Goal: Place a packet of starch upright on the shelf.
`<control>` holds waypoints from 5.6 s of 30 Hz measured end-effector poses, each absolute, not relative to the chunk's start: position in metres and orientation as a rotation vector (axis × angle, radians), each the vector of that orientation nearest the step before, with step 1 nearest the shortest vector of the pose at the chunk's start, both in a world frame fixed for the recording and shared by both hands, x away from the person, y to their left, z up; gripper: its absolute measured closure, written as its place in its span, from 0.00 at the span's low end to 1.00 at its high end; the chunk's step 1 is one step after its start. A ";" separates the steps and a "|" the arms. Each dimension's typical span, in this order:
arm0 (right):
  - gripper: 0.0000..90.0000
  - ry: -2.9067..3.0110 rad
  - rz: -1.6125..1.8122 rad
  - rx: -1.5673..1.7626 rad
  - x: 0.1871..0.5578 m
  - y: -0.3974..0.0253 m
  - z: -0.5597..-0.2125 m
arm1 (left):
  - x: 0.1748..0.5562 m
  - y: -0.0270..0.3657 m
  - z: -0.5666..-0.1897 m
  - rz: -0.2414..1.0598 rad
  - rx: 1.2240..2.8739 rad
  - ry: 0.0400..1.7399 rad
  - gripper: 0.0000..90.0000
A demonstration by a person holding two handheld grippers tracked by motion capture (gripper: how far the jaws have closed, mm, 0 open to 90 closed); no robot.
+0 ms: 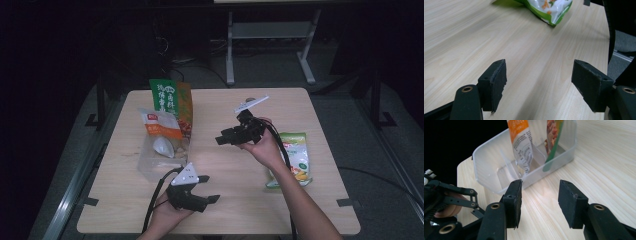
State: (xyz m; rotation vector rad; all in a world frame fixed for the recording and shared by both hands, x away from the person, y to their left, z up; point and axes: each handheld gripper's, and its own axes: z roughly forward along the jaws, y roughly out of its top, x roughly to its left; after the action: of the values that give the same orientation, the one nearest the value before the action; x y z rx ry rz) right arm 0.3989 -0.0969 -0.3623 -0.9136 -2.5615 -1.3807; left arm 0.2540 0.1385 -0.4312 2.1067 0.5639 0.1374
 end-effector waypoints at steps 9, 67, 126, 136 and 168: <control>0.53 -2.558 -1.353 -0.981 0.393 -0.124 -0.366 | 0.257 0.138 -0.434 0.142 2.109 0.568 0.31; 0.52 -2.513 -1.224 -1.451 0.317 -0.304 -0.416 | 0.272 0.090 -0.424 0.101 2.110 0.545 0.32; 0.45 -2.351 -1.155 -1.649 0.347 -0.334 -0.452 | 0.305 0.004 -0.430 0.030 2.133 0.502 0.31; 0.89 -2.311 -1.184 -1.596 0.346 -0.329 -0.452 | 0.308 0.004 -0.433 0.018 2.120 0.527 0.31; 0.98 -2.569 -1.490 -1.239 0.288 -0.291 -0.396 | 0.340 -0.001 -0.436 -0.134 2.036 0.657 0.30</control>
State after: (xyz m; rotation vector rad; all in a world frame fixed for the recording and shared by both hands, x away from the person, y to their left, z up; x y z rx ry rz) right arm 0.2876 -0.2912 -0.3964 -1.2385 -2.5685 -1.4896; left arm 0.3397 -0.0009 -0.4365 2.0360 0.6573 -0.1344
